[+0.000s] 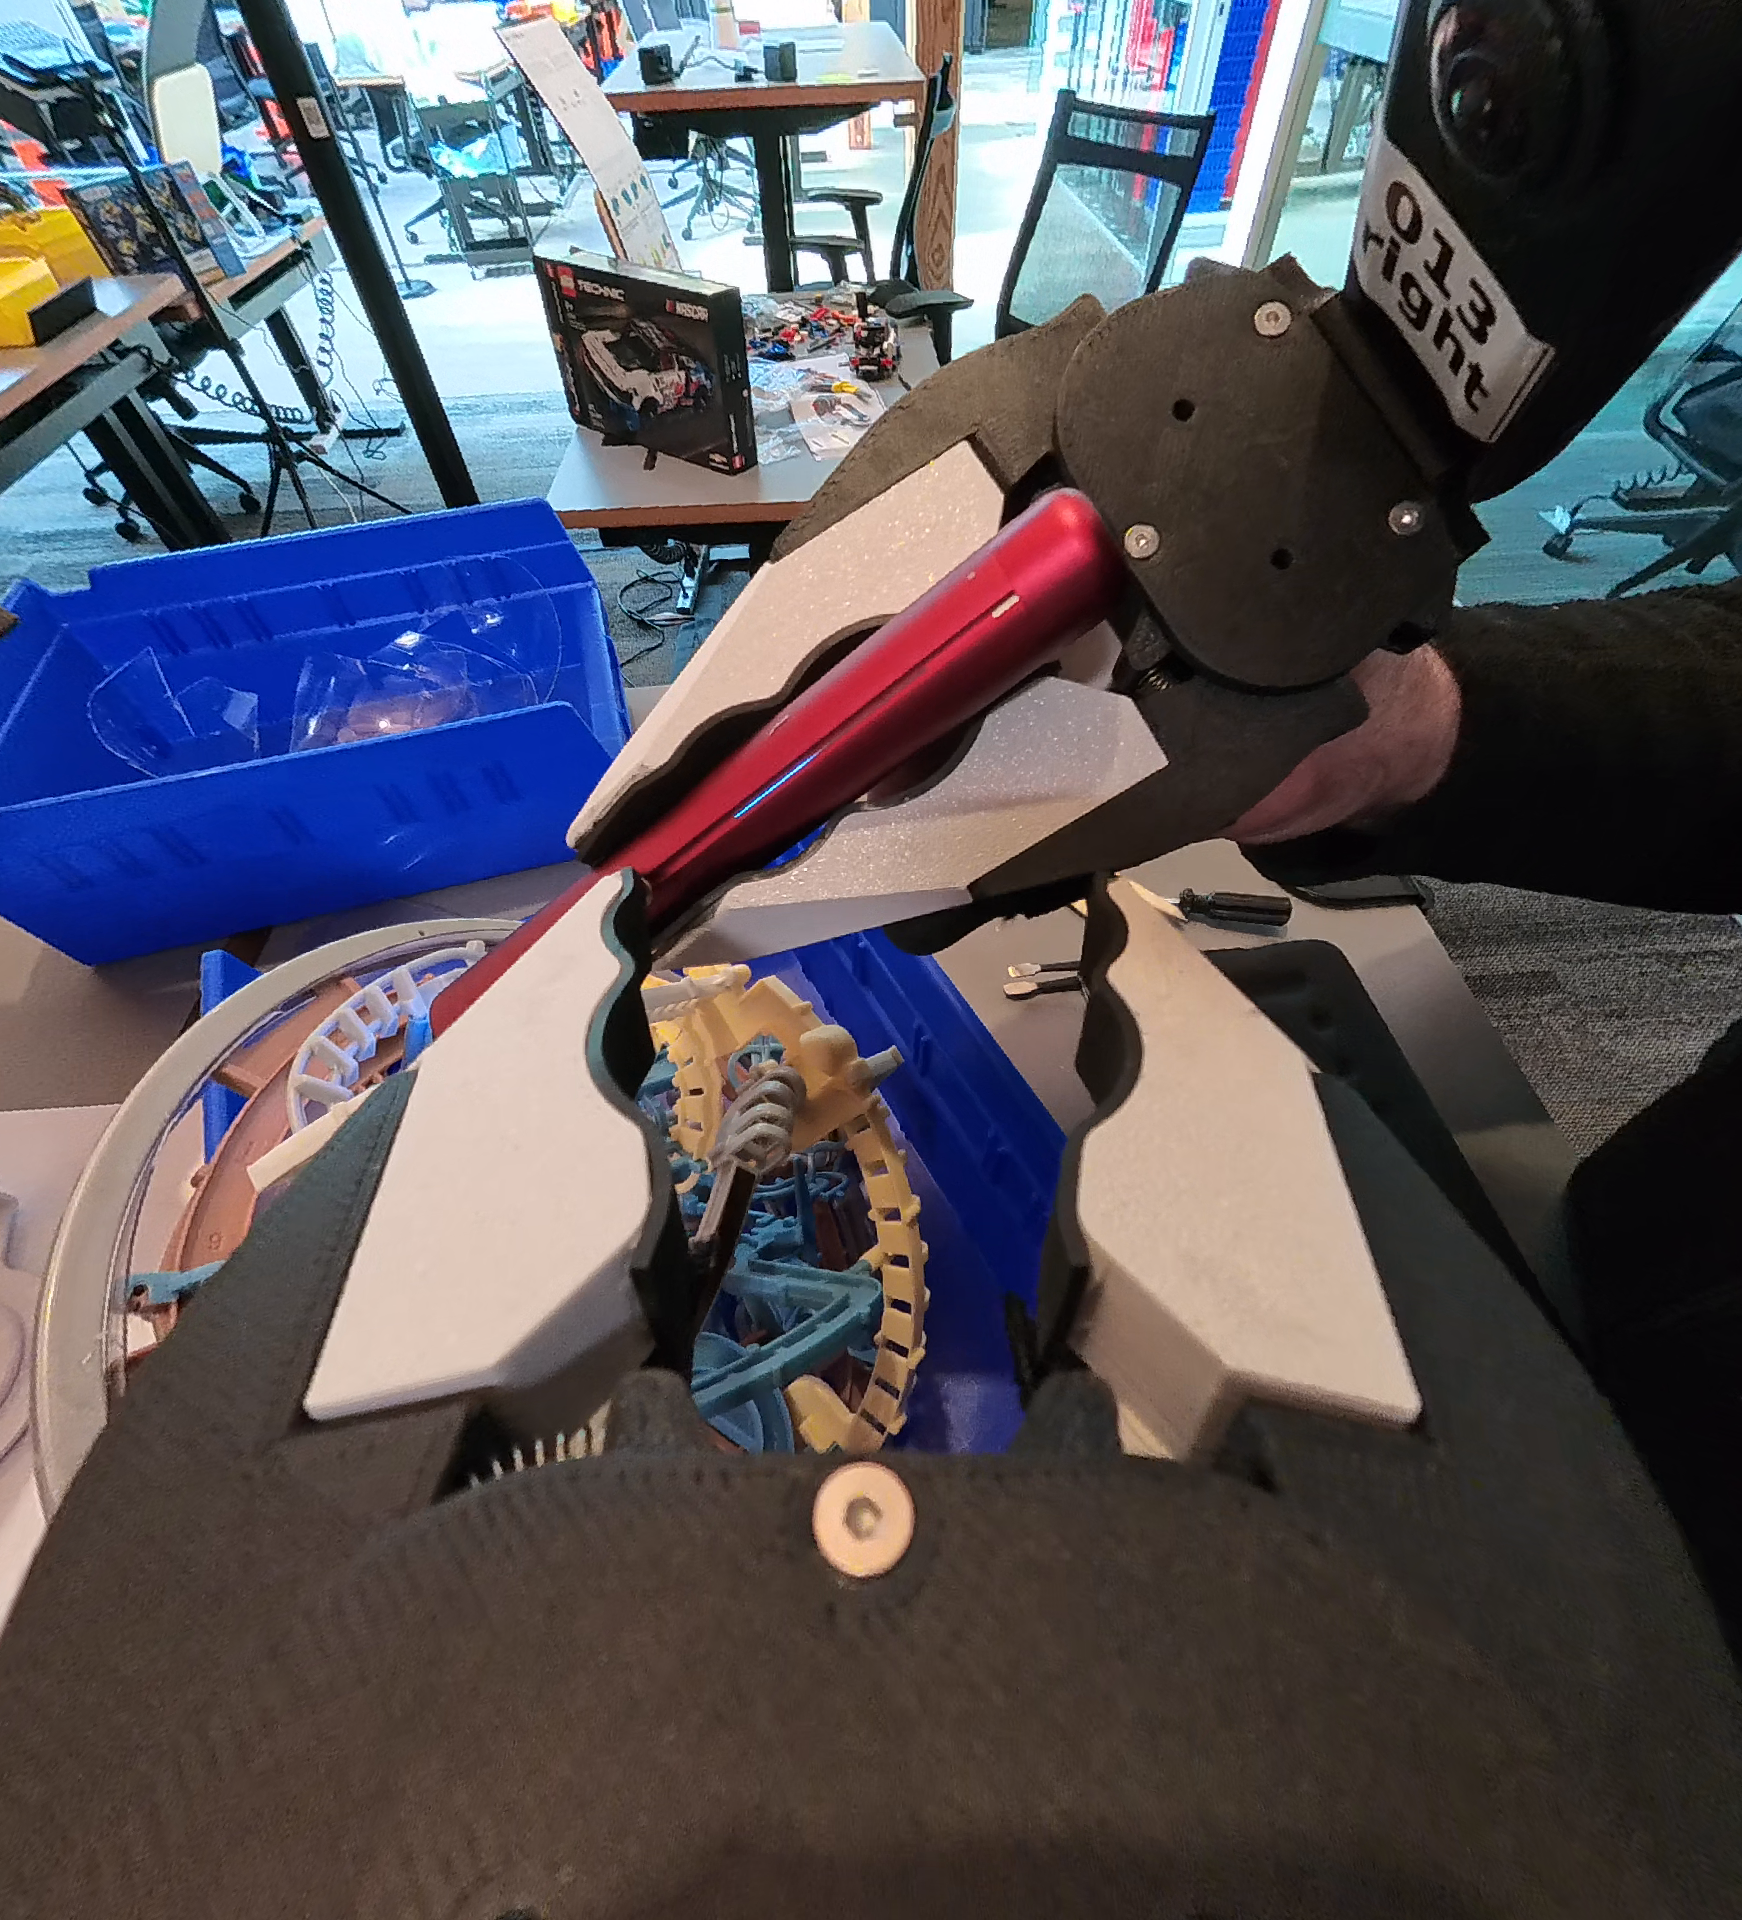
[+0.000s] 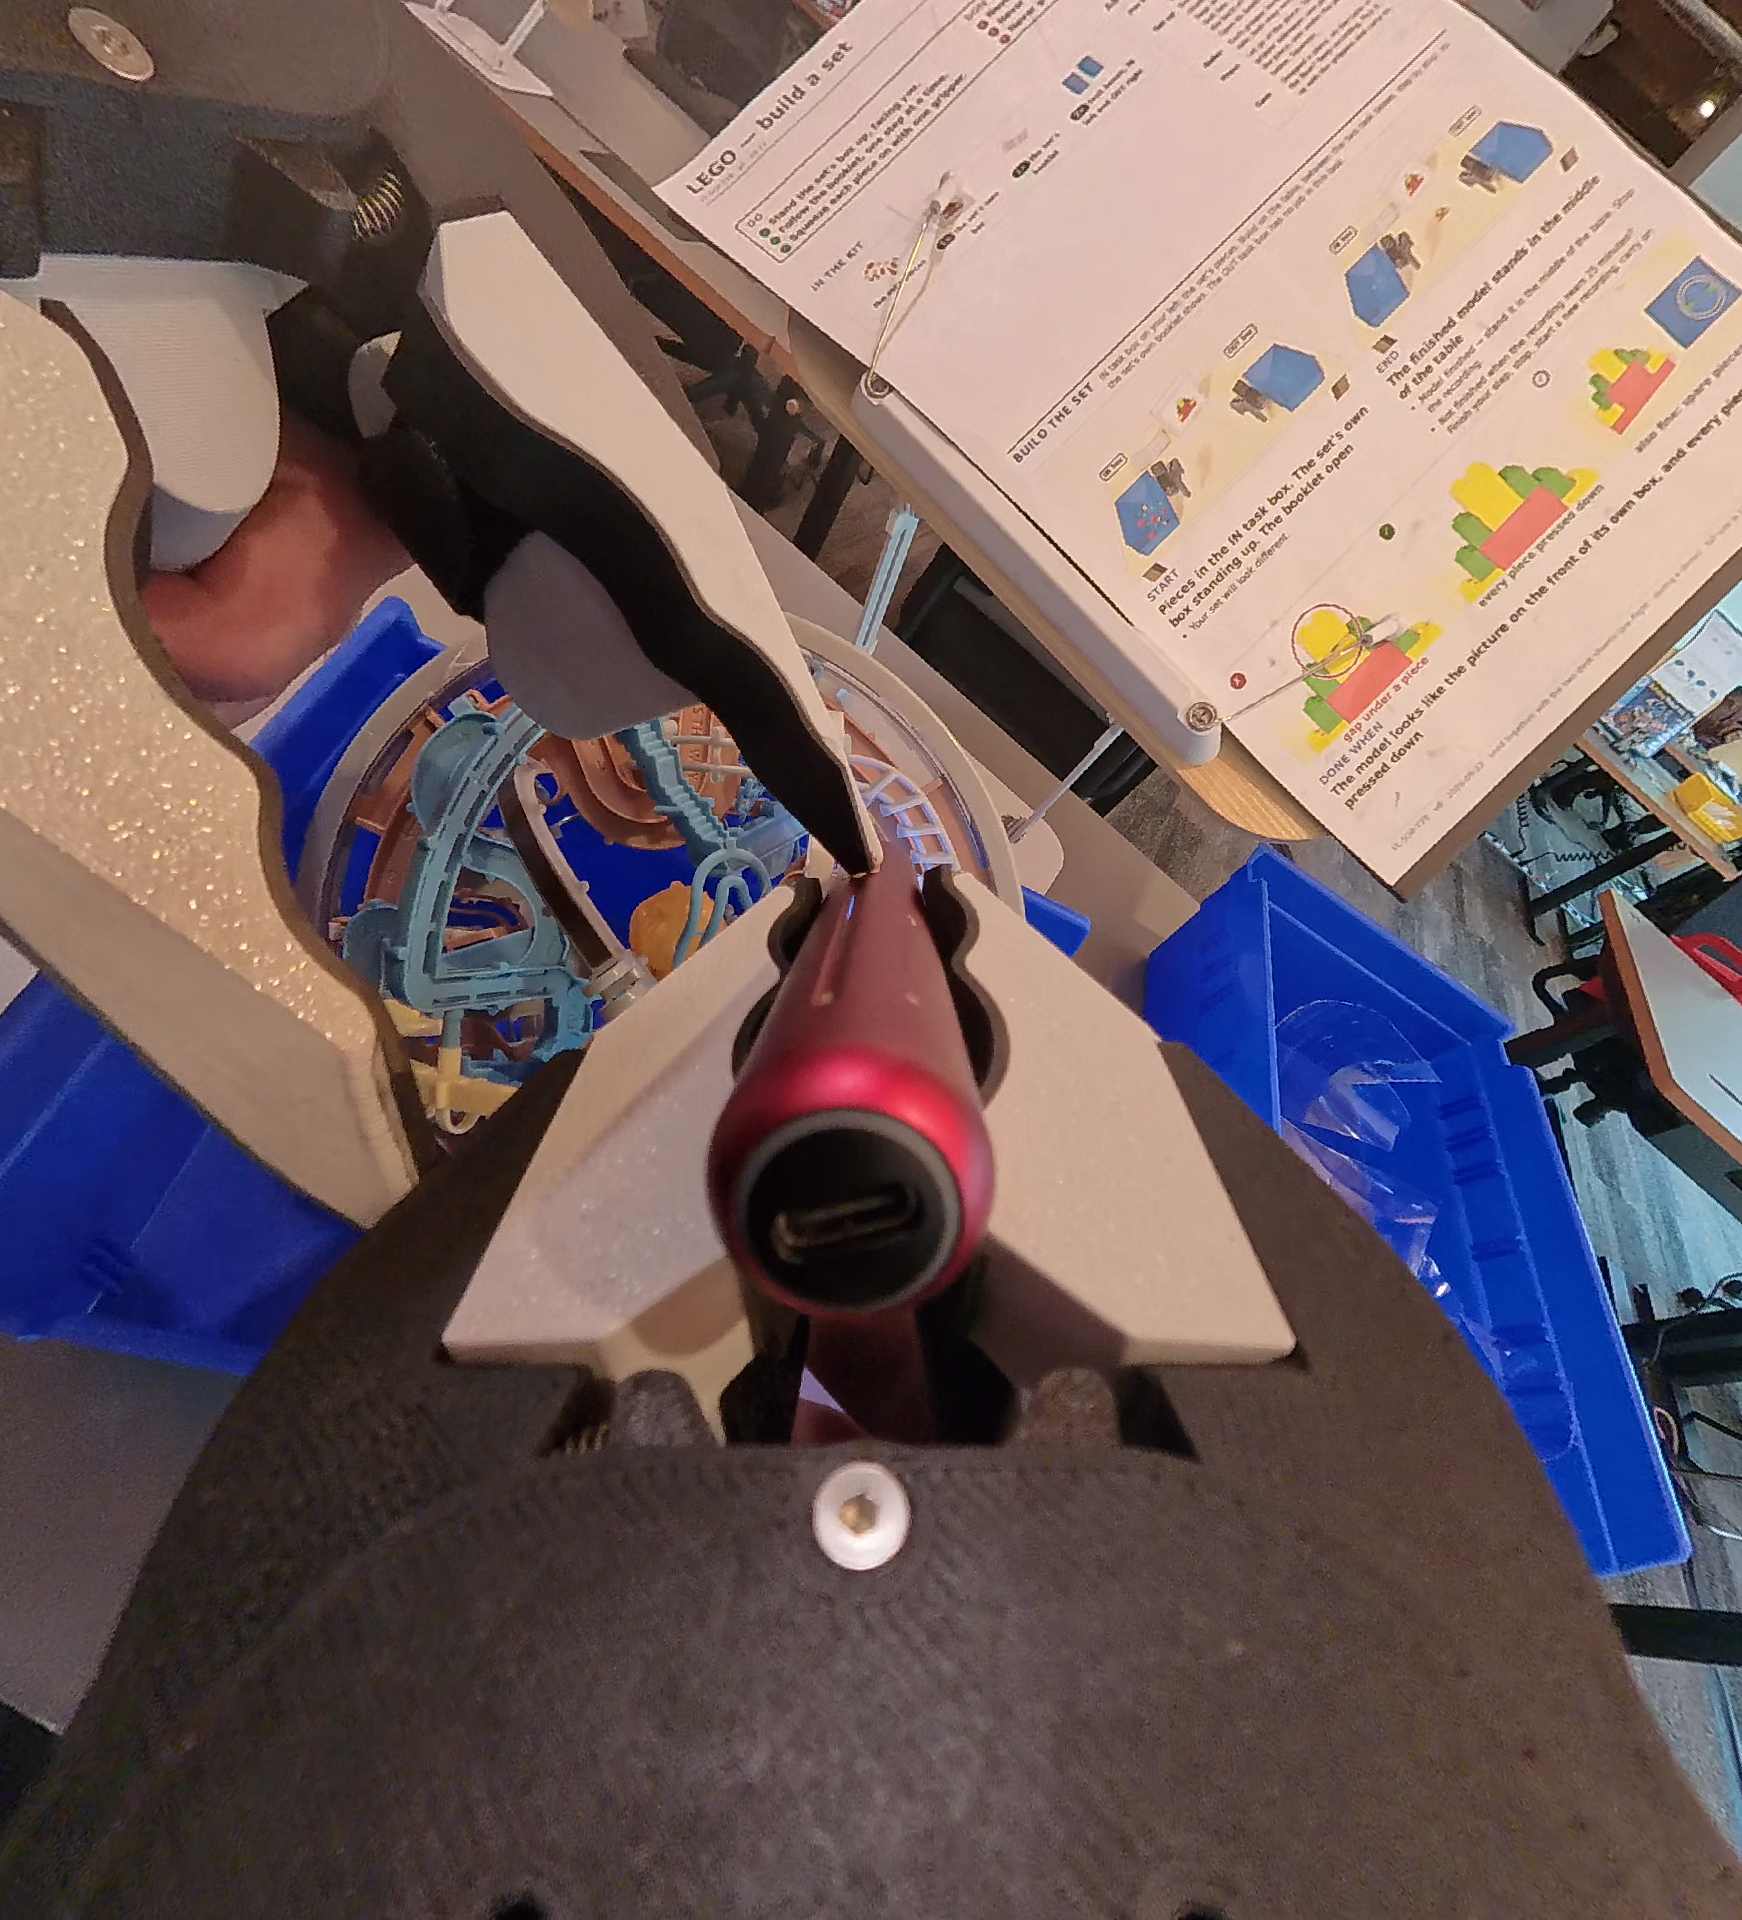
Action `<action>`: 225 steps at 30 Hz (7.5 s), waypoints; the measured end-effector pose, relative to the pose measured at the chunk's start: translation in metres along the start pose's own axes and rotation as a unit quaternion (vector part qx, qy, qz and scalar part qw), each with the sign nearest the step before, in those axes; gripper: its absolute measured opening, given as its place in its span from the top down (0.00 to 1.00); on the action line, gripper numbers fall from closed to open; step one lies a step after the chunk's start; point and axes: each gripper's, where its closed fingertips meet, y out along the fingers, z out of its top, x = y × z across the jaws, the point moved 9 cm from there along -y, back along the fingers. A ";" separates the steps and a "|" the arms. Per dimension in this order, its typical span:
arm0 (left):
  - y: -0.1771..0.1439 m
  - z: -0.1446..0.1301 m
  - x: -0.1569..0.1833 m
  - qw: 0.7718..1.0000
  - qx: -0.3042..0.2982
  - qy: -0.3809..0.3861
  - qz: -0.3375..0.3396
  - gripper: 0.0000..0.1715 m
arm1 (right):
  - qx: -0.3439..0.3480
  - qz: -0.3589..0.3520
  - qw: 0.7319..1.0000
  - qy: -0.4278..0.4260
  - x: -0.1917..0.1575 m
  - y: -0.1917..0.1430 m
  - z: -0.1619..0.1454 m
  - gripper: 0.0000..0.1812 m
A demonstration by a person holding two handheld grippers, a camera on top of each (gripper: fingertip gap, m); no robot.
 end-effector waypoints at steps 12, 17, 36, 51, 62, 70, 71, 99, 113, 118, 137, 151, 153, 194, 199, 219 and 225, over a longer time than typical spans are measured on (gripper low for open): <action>0.003 -0.001 0.002 1.000 0.011 -0.013 0.006 0.48 | -0.004 0.005 1.000 0.000 0.003 0.002 -0.001 0.89; 0.003 0.001 0.003 1.000 0.016 -0.024 0.013 0.48 | -0.010 0.019 1.000 -0.005 0.005 0.002 0.001 0.89; 0.000 0.006 -0.006 0.994 0.058 -0.083 0.042 0.46 | -0.029 0.107 0.994 -0.012 0.026 0.016 0.014 0.89; 0.000 0.005 -0.004 0.994 0.056 -0.079 0.055 0.46 | -0.029 0.107 0.994 -0.010 0.025 0.016 0.014 0.89; 0.000 0.006 -0.003 0.993 0.060 -0.080 0.058 0.45 | -0.031 0.108 0.994 -0.011 0.025 0.016 0.016 0.89; 0.000 0.006 -0.002 0.993 0.060 -0.079 0.057 0.45 | -0.032 0.106 0.994 -0.014 0.025 0.016 0.017 0.89; 0.000 0.006 -0.002 0.994 0.059 -0.078 0.057 0.45 | -0.032 0.106 0.994 -0.014 0.025 0.015 0.017 0.89; 0.001 0.007 0.004 0.995 0.053 -0.064 0.062 0.45 | -0.019 0.096 0.995 -0.012 0.021 0.011 0.014 0.89; 0.009 0.017 0.024 0.997 0.048 -0.011 0.051 0.47 | 0.024 0.055 0.998 0.012 0.018 -0.019 0.007 0.89; 0.017 0.023 0.039 0.998 0.052 0.006 0.039 0.46 | 0.048 0.036 0.998 0.037 0.017 -0.038 0.000 0.89; 0.007 0.003 0.055 0.992 -0.039 0.078 0.095 0.65 | 0.171 0.126 0.953 0.216 0.011 -0.142 -0.045 0.89; 0.001 -0.029 0.068 0.986 -0.111 0.090 0.083 0.87 | 0.195 0.245 0.918 0.243 0.001 -0.134 -0.065 0.89; 0.002 -0.031 0.069 0.987 -0.116 0.086 0.075 0.90 | 0.196 0.257 0.915 0.242 -0.001 -0.131 -0.066 0.89; -0.067 -0.027 -0.066 0.968 -0.161 -0.081 0.172 0.69 | 0.200 0.275 0.900 0.273 0.027 -0.114 -0.103 0.89; -0.049 -0.037 -0.092 0.964 -0.207 -0.112 0.126 0.79 | 0.197 0.264 0.904 0.274 0.028 -0.115 -0.108 0.89; -0.026 -0.080 -0.164 0.885 -0.175 -0.430 -0.028 0.90 | 0.206 0.250 0.901 0.287 0.030 -0.119 -0.123 0.89; -0.016 -0.084 -0.163 0.871 -0.172 -0.459 -0.021 0.90 | 0.204 0.246 0.902 0.292 0.030 -0.120 -0.127 0.89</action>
